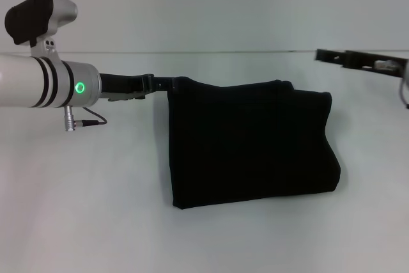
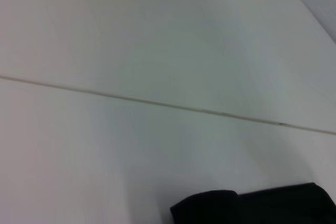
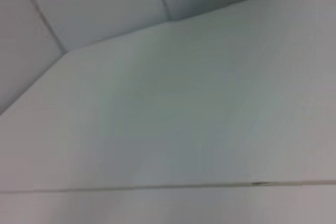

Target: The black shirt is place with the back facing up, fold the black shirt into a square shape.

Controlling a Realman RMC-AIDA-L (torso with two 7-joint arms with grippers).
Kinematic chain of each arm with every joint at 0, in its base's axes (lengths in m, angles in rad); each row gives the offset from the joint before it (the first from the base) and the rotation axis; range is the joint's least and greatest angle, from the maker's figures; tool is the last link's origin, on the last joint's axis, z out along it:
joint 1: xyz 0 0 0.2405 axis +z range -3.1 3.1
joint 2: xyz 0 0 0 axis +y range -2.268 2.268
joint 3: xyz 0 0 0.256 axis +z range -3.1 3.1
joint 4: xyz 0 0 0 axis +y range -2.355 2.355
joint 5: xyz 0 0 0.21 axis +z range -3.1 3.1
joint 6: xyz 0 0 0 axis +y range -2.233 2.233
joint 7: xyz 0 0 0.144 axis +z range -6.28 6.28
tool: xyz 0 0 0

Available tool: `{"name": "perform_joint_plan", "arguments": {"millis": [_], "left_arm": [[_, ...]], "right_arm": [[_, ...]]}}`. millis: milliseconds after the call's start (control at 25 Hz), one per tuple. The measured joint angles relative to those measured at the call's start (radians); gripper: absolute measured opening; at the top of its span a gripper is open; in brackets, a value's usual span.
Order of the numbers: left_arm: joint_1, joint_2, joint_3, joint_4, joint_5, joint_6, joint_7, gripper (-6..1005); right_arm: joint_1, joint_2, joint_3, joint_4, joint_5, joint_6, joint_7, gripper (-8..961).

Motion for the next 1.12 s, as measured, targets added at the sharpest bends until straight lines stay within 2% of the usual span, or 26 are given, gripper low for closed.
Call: {"name": "perform_joint_plan", "arguments": {"millis": [160, 280, 440, 800, 1120], "left_arm": [[-0.010, -0.002, 0.000, -0.036, -0.001, -0.037, -0.003, 908], [-0.023, -0.004, 0.000, -0.080, -0.019, -0.078, -0.001, 908], [-0.036, -0.015, 0.000, -0.120, -0.048, -0.128, 0.004, 909], [-0.073, -0.055, 0.008, -0.123, -0.061, -0.136, 0.008, 887], [-0.100, -0.055, 0.009, -0.155, -0.057, -0.137, 0.036, 862]], "right_arm": [[-0.019, -0.022, 0.029, -0.006, 0.001, -0.073, 0.001, 828], [-0.026, -0.029, 0.033, -0.008, 0.002, -0.116, 0.000, 827], [-0.030, -0.027, 0.027, -0.008, 0.001, -0.132, -0.007, 825], [-0.027, -0.019, 0.020, -0.008, -0.003, -0.144, -0.011, 824], [-0.029, -0.023, 0.000, -0.001, -0.004, -0.162, -0.011, 823]]}}
